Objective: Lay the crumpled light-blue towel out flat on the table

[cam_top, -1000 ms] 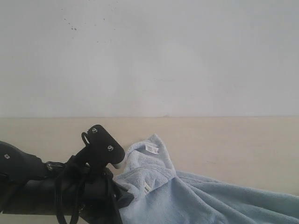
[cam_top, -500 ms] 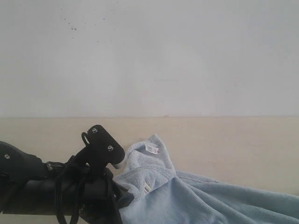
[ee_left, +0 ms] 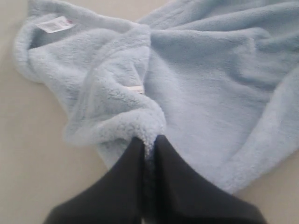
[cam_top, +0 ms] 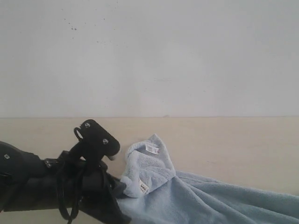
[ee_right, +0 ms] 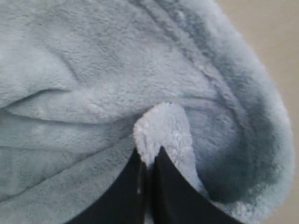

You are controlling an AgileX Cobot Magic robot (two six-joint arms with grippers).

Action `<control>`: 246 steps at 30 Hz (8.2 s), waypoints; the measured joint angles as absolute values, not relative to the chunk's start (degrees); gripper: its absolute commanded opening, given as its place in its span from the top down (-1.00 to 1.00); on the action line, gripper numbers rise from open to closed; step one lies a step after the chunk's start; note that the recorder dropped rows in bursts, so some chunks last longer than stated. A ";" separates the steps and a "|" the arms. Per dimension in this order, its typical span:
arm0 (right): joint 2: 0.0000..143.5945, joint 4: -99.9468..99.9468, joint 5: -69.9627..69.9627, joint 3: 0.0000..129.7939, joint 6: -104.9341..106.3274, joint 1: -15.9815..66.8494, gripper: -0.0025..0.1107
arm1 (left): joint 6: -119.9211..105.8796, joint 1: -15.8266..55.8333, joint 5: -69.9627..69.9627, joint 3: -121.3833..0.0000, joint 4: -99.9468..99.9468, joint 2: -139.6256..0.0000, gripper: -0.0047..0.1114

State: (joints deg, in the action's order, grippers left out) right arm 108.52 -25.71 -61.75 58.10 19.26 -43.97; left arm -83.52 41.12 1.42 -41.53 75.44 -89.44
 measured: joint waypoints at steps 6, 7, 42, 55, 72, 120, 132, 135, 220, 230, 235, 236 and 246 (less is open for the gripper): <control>108.52 -41.45 -64.77 58.10 29.25 -43.68 0.96 | -80.67 41.12 13.58 -41.53 80.38 -85.79 0.85; 108.52 -43.85 -65.48 58.10 30.76 -43.14 0.96 | -80.55 41.12 14.01 -41.23 82.34 -85.02 0.85; 105.98 -45.29 -65.60 58.70 38.48 -18.21 0.96 | -84.13 37.51 15.76 -47.40 84.29 -88.61 0.17; 105.98 -45.29 -64.93 58.70 37.83 -18.21 0.96 | -114.27 28.05 0.32 -54.24 99.43 -99.55 0.55; 105.98 -45.41 -64.70 58.70 37.83 -18.21 0.96 | -46.47 28.47 -29.01 -58.43 45.23 -102.28 0.85; 105.98 -46.78 -63.24 57.15 38.46 -18.21 0.96 | -55.19 26.59 -20.59 -65.47 26.44 -107.90 -0.31; 105.98 -46.78 -63.76 57.15 38.01 -18.21 0.96 | -53.65 23.05 -20.32 -65.47 26.44 -108.49 -0.30; 105.98 -46.91 -63.64 57.15 37.92 -18.21 0.96 | -53.65 21.66 -19.20 -65.47 26.44 -110.16 -0.30; 105.98 -49.99 -61.43 57.15 39.83 -18.21 0.96 | -69.18 14.58 -33.36 -65.47 49.25 -109.79 0.85; 105.76 -64.63 -68.22 57.15 42.37 -18.21 0.96 | -57.34 14.58 -29.95 -62.53 41.60 -92.06 0.85; 103.84 -72.27 -68.91 57.79 46.46 -18.21 0.96 | -43.72 13.77 -22.83 -58.47 33.18 -79.75 0.85; 103.21 -73.09 -69.02 58.56 46.91 -18.21 0.96 | -42.38 13.64 -22.83 -58.37 31.80 -77.70 0.85; 89.54 -76.43 -69.11 68.92 46.83 -18.21 0.96 | -6.12 9.62 -32.13 -58.19 -4.11 -57.50 0.85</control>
State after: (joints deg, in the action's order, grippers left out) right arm 89.54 -76.43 -69.11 68.92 46.83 -18.21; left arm -6.12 9.62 -32.13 -58.19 -4.11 -57.50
